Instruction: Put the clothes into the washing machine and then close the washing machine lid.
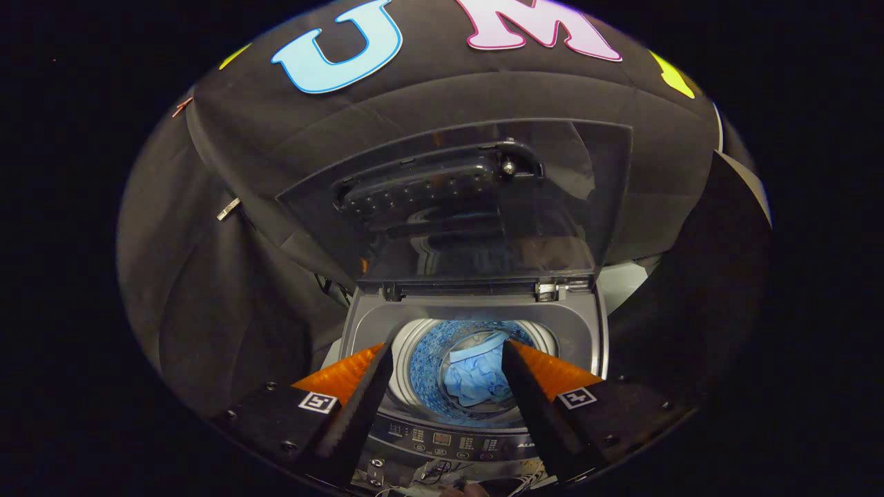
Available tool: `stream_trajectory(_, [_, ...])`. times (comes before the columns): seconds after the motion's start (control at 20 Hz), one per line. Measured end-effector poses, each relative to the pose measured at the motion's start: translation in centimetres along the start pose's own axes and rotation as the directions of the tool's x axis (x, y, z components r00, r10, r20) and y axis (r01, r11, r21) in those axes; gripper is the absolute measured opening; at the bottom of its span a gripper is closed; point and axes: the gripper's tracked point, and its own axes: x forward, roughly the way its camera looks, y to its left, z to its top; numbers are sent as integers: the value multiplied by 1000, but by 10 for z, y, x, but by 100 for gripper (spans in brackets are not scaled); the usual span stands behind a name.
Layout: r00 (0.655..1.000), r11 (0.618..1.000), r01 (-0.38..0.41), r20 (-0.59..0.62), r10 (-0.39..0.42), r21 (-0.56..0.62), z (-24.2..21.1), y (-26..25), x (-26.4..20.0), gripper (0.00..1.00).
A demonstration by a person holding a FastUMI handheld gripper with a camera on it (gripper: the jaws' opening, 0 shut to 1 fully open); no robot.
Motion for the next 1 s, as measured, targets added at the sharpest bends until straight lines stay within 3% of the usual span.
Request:
stream_trajectory(0.55, [998, 1000, -19, 66, 20, -17, 22, -3, -53, 99])
stream_trajectory(0.75, [981, 996, -38, 186, 52, -78, 48, 3, -108, 99])
stream_trajectory(1.0, [931, 988, -56, 350, 102, -141, 78, 4, -203, 99])
